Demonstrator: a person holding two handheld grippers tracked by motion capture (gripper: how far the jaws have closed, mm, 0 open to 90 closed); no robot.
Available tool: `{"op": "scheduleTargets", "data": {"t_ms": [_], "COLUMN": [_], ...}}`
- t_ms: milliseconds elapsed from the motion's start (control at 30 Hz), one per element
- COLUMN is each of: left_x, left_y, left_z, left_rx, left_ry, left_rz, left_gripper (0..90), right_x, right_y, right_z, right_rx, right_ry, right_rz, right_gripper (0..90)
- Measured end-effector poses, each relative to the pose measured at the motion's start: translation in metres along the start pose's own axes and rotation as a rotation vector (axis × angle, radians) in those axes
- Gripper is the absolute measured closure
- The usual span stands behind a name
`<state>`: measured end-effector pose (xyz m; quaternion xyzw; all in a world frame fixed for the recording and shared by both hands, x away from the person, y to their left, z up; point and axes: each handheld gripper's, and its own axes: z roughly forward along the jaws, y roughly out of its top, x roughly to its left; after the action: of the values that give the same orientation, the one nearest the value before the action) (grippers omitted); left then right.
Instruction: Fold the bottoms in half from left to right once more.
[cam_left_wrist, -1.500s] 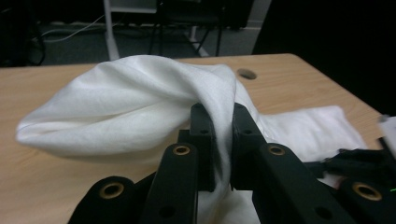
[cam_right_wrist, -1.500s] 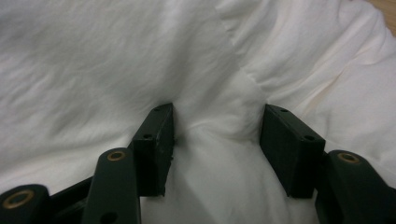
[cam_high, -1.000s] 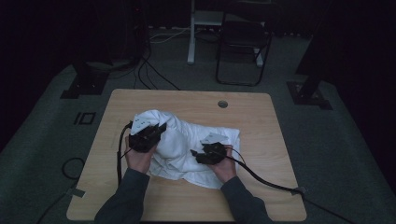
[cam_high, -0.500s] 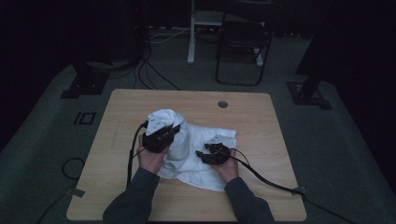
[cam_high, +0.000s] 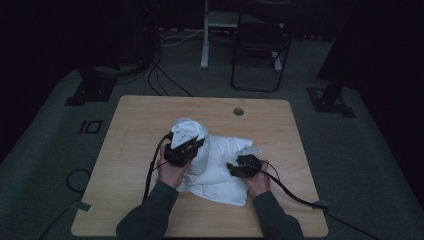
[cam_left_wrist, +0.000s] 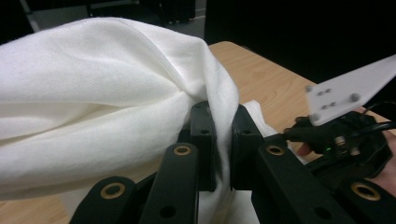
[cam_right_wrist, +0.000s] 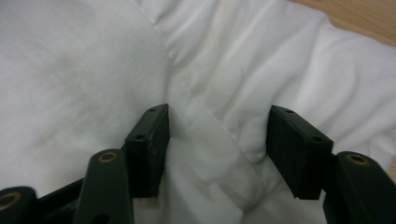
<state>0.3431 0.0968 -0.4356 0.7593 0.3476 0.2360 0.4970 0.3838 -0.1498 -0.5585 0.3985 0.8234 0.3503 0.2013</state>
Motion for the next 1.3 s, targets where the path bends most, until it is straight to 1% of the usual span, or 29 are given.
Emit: {"op": "scheduleTargets", "data": {"t_ms": [67,100,200,267,300,333,367,400,433,467,533,567,600,633,700,733,767,800,833,867,900,967,1067,1133,1167,1200,1233,1300], "left_x": [-0.005,-0.008,-0.02,-0.025,-0.027,-0.027,-0.029,-0.03,-0.032,-0.034,-0.039,-0.042,-0.045,-0.048,-0.053,-0.054,-0.056,-0.057,-0.057,-0.057,-0.057,-0.057,-0.059,-0.061,-0.061,-0.061,-0.063,-0.065], "left_y": [0.003,0.006,0.012,0.013,0.012,0.01,0.007,0.004,0.001,-0.003,-0.011,-0.015,-0.02,-0.026,-0.039,-0.045,-0.055,-0.062,-0.069,-0.073,-0.074,-0.072,-0.072,-0.072,-0.072,-0.072,-0.072,-0.071], "left_z": [0.005,0.007,0.016,0.024,0.029,0.033,0.036,0.04,0.043,0.047,0.054,0.059,0.063,0.069,0.081,0.085,0.093,0.099,0.103,0.106,0.107,0.106,0.107,0.106,0.106,0.106,0.105,0.103], "left_rx": [0.001,0.003,0.004,0.01,0.018,0.03,0.039,0.048,0.057,0.07,0.09,0.097,0.11,0.128,0.166,0.185,0.213,0.231,0.244,0.249,0.245,0.249,0.251,0.246,0.246,0.248,0.24,0.232], "left_ry": [-0.011,-0.017,-0.031,-0.041,-0.047,-0.051,-0.057,-0.062,-0.069,-0.076,-0.092,-0.1,-0.109,-0.113,-0.122,-0.126,-0.129,-0.134,-0.134,-0.133,-0.133,-0.129,-0.119,-0.116,-0.116,-0.113,-0.115,-0.114], "left_rz": [0.006,0.012,0.04,0.049,0.048,0.045,0.039,0.042,0.042,0.047,0.057,0.063,0.066,0.073,0.069,0.074,0.077,0.068,0.075,0.079,0.067,0.06,0.081,0.077,0.077,0.09,0.089,0.1], "left_gripper": [83.5,83.6,83.7,83.8,83.8,83.8,83.8,83.8,83.7,83.8,83.7,83.7,83.7,83.7,83.7,83.7,83.8,83.8,83.8,83.9,83.9,83.9,83.9,83.8,83.8,83.8,83.8,83.7], "right_x": [0.004,0.006,0.014,0.02,0.02,0.019,0.018,0.013,0.008,0.001,-0.016,-0.022,-0.028,-0.031,-0.036,-0.039,-0.041,-0.044,-0.046,-0.048,-0.049,-0.049,-0.045,-0.041,-0.041,-0.039,-0.037,-0.033], "right_y": [0.003,0.004,0.006,0.008,0.01,0.01,0.01,0.008,0.006,0.004,-0.001,-0.002,-0.003,-0.004,-0.005,-0.005,-0.006,-0.006,-0.006,-0.005,-0.005,-0.003,0.003,0.007,0.007,0.01,0.014,0.02], "right_z": [0.003,0.006,0.013,0.016,0.015,0.013,0.009,0.003,-0.003,-0.009,-0.018,-0.022,-0.026,-0.028,-0.033,-0.035,-0.037,-0.04,-0.042,-0.044,-0.046,-0.051,-0.059,-0.063,-0.063,-0.065,-0.066,-0.062], "right_rx": [-0.002,-0.012,-0.051,-0.06,-0.047,-0.038,-0.039,-0.056,-0.079,-0.091,-0.096,-0.104,-0.112,-0.112,-0.112,-0.117,-0.12,-0.129,-0.134,-0.141,-0.147,-0.169,-0.199,-0.222,-0.222,-0.234,-0.25,-0.258], "right_ry": [0.011,0.023,0.065,0.091,0.1,0.096,0.09,0.096,0.1,0.087,0.071,0.075,0.065,0.048,0.024,0.01,0.006,0.004,-0.004,-0.007,-0.003,0.003,0.015,0.039,0.039,0.052,0.074,0.124], "right_rz": [-0.009,-0.009,0.01,-0.001,-0.025,-0.046,-0.057,-0.051,-0.035,-0.016,0.032,0.06,0.075,0.079,0.09,0.094,0.102,0.11,0.117,0.12,0.126,0.125,0.113,0.103,0.103,0.104,0.106,0.113], "right_gripper": [43.3,44.5,45.6,45.3,44.0,41.4,39.4,38.5,38.3,38.0,36.3,36.3,36.5,36.5,36.8,36.8,36.8,36.8,36.8,36.8,36.8,36.7,36.5,35.9,35.9,35.6,35.0,35.0]}}
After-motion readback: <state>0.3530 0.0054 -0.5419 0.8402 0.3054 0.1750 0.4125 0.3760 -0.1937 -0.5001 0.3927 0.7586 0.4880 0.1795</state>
